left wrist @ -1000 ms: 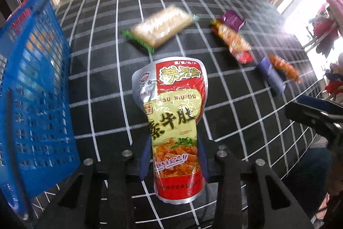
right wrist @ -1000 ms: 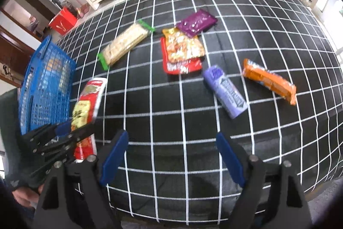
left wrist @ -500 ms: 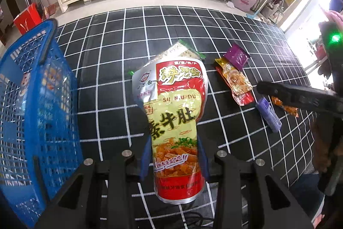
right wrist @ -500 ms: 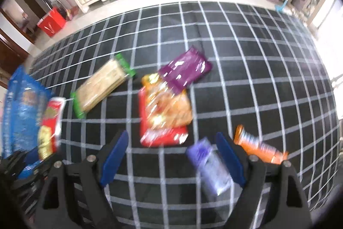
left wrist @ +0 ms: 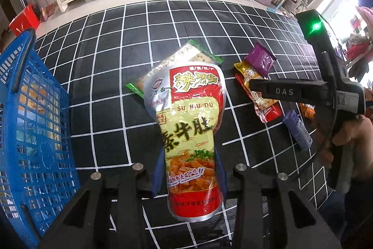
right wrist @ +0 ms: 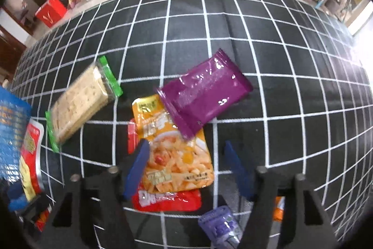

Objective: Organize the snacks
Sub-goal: 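Grasp the yellow snack pouch with the right tool, then carry both held pouches over the blue basket, then open both tools to drop the pouches into the blue basket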

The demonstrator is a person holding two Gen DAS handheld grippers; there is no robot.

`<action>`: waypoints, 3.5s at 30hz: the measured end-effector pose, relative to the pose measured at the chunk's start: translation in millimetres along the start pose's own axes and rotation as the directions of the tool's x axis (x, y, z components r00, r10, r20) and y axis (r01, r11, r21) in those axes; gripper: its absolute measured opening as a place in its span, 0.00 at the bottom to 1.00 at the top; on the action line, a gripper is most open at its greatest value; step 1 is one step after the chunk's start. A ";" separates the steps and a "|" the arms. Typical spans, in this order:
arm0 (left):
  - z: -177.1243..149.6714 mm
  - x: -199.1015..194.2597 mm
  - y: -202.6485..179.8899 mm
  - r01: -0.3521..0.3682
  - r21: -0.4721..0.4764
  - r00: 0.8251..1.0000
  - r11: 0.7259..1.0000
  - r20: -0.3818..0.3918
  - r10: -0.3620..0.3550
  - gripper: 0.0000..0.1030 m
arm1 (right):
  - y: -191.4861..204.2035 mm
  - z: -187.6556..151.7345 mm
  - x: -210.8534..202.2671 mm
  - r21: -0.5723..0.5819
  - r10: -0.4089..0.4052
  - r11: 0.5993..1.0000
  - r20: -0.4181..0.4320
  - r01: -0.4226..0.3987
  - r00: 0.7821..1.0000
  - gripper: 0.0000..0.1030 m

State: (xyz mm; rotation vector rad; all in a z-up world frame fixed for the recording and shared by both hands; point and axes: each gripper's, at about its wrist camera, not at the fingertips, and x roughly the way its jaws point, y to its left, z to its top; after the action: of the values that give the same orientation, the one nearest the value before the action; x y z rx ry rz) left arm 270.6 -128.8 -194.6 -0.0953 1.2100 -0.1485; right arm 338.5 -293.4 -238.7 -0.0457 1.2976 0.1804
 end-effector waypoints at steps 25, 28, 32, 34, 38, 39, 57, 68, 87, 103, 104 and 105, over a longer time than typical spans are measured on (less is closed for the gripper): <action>-20.3 -23.7 1.6 0.019 -0.017 1.000 1.000 0.008 -0.019 0.34 | 3.7 -47.9 -63.9 -0.019 0.075 0.997 0.060 -0.074 0.995 0.02; -22.8 -33.3 4.8 0.026 -0.025 0.999 0.999 0.024 -0.025 0.34 | 13.9 -49.5 -81.6 -0.034 0.082 0.996 0.077 -0.080 0.994 0.01; -27.4 -52.9 8.8 0.047 -0.038 0.998 0.998 0.055 -0.044 0.34 | 28.3 -41.2 -106.2 -0.060 0.092 0.994 0.111 -0.086 0.990 0.01; -30.1 -67.7 12.0 0.054 -0.040 0.995 0.998 0.080 -0.051 0.34 | 34.3 -39.9 -118.6 -0.068 0.100 0.993 0.128 -0.092 0.987 0.01; -35.7 -101.0 22.5 0.072 -0.044 0.988 0.996 0.137 -0.065 0.34 | 55.8 -45.6 -151.6 -0.093 0.101 0.992 0.170 -0.086 0.980 0.01; -37.1 -110.3 26.2 0.073 -0.046 0.986 0.996 0.154 -0.065 0.34 | 61.7 -45.1 -157.7 -0.101 0.102 0.991 0.179 -0.085 0.979 0.01; -78.9 -214.1 151.3 0.020 -0.136 0.966 0.991 0.257 0.016 0.34 | 220.3 -67.3 -218.6 -0.304 0.254 0.936 0.227 -0.179 0.940 0.01; -88.0 -179.6 207.0 -0.002 -0.208 0.990 0.978 0.140 0.031 0.40 | 270.4 -74.5 -193.5 -0.353 0.272 0.914 0.165 -0.201 0.948 0.01; -111.8 -196.3 234.4 -0.013 -0.250 0.985 0.968 0.161 0.055 0.61 | 304.4 -85.5 -181.4 -0.388 0.252 0.902 0.115 -0.190 0.961 0.01; -123.9 -198.2 246.3 0.061 -0.295 0.983 0.954 0.181 -0.007 0.61 | 310.8 -97.8 -148.6 -0.362 0.149 0.921 -0.006 -0.141 0.989 0.02; -123.8 -198.4 243.9 0.050 -0.289 0.984 0.956 0.180 0.003 0.61 | 309.5 -98.4 -149.4 -0.361 0.144 0.923 -0.003 -0.136 0.990 0.03; -123.7 -199.0 240.7 0.041 -0.280 0.983 0.959 0.181 0.011 0.61 | 307.9 -98.8 -151.1 -0.360 0.141 0.924 0.004 -0.130 0.990 0.05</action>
State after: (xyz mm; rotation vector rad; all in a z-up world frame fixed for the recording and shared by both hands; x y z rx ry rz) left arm 101.3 142.1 -90.8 -0.3612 1.0422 0.0211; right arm 156.6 -19.7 -99.6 -0.2658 1.2248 0.5354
